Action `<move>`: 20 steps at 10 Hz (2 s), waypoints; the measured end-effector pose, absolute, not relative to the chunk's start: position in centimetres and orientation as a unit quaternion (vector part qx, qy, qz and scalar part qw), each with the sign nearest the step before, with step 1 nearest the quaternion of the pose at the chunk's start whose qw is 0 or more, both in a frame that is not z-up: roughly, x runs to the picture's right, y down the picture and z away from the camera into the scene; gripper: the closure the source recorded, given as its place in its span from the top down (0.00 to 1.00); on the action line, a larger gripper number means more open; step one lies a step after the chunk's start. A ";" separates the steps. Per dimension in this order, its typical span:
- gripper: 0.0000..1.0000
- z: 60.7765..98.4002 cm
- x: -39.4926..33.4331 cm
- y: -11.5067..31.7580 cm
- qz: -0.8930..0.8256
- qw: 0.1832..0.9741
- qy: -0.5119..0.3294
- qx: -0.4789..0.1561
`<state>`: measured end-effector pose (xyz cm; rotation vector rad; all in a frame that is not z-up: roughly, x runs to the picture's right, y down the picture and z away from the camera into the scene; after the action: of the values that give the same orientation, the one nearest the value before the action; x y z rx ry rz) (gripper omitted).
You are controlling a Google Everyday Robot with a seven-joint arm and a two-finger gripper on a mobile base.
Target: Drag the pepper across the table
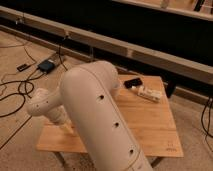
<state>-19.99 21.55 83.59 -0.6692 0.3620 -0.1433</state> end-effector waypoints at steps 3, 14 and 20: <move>0.65 84.0 -20.2 21.7 -0.077 0.926 0.178 -0.325; 0.00 82.8 -21.5 21.4 -0.067 0.922 0.189 -0.330; 0.00 81.4 -29.9 21.3 -0.043 0.927 0.133 -0.348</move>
<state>-29.85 21.27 81.37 -0.7140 0.2717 -0.0890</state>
